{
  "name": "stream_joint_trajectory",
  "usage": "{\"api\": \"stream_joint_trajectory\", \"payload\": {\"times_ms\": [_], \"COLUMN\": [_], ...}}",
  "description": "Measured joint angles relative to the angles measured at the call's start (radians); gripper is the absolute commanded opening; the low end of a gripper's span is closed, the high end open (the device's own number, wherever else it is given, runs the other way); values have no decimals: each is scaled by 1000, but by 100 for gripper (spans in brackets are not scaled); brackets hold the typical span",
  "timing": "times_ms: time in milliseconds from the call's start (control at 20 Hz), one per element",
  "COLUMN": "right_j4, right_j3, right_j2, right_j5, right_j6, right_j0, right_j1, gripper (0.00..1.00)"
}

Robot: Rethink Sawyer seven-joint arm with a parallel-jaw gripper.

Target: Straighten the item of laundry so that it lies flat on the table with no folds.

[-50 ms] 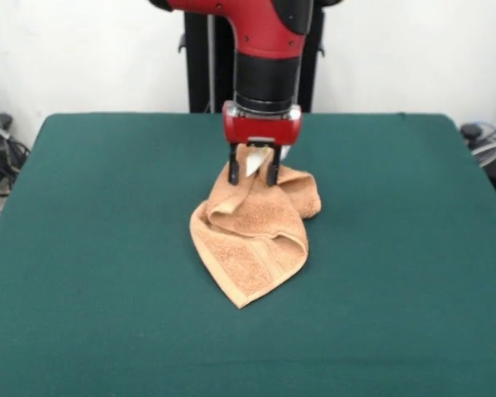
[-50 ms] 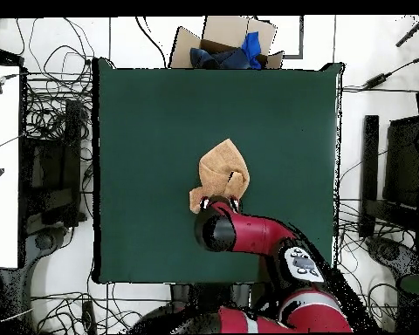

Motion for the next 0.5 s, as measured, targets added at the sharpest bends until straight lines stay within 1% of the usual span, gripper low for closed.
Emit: {"api": "stream_joint_trajectory", "payload": {"times_ms": [300, 450, 500], "right_j4": [-5, -5, -5], "right_j3": [0, 0, 0], "right_j2": [2, 2, 2], "right_j5": [0, 0, 0], "right_j6": [0, 0, 0], "right_j0": [-28, -28, -22], "right_j1": [1, 1, 1], "gripper": [100, 100, 0]}}
